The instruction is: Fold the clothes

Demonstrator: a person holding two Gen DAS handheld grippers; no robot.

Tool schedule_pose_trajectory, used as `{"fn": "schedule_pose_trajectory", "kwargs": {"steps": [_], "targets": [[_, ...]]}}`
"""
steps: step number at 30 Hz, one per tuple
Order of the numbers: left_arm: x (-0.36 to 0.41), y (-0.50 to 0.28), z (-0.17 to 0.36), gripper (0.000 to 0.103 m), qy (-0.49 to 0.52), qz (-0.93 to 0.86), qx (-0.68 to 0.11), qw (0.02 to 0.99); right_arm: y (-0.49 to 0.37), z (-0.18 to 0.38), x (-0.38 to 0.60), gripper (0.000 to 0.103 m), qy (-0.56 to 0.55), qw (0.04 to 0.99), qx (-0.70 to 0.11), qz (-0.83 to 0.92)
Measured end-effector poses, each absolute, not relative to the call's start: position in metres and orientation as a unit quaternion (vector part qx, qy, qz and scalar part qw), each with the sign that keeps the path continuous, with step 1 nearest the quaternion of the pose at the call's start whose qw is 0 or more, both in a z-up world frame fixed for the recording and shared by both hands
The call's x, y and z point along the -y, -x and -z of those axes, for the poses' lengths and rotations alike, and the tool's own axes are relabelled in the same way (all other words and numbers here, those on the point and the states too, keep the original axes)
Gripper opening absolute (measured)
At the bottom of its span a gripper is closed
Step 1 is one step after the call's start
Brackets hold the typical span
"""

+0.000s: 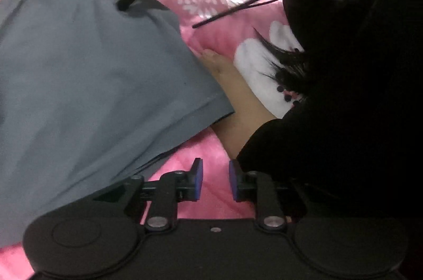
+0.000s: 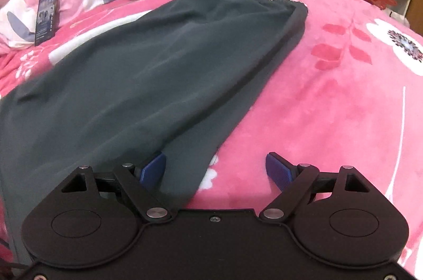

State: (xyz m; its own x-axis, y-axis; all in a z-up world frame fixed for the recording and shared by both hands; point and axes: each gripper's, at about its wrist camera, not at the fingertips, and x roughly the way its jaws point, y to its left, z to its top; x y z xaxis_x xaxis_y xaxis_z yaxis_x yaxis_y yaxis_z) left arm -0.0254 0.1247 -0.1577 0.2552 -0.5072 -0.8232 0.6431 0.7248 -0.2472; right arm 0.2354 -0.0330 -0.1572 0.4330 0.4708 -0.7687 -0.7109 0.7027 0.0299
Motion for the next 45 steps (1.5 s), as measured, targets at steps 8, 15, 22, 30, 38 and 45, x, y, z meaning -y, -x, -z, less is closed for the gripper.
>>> {"fn": "schedule_pose_trajectory", "kwargs": {"steps": [8,15,22,30,38,45], "targets": [[-0.157,-0.034,0.126,0.034,-0.015,0.244,-0.381,0.892,-0.213,0.147,0.022,0.084,0.137,0.812,-0.376,-0.425],[-0.213,-0.100,0.163,0.044,-0.093,0.093,-0.400,0.907,-0.192,0.164,0.031,0.087,0.209,0.778,-0.389,-0.447],[-0.237,-0.176,0.116,0.040,-0.096,0.031,-0.312,0.945,-0.256,0.136,0.027,0.087,0.093,0.821,-0.376,-0.421],[-0.204,-0.321,0.161,0.040,-0.045,0.128,-0.305,0.943,-0.368,0.175,-0.018,0.087,-0.024,0.837,-0.343,-0.425],[-0.285,-0.340,0.144,0.039,0.040,0.020,-0.351,0.935,-0.382,0.164,0.009,0.086,0.040,0.855,-0.355,-0.376],[-0.253,-0.387,0.127,0.063,0.010,0.120,-0.302,0.946,-0.444,0.156,0.004,0.087,0.009,0.879,-0.333,-0.340]]}}
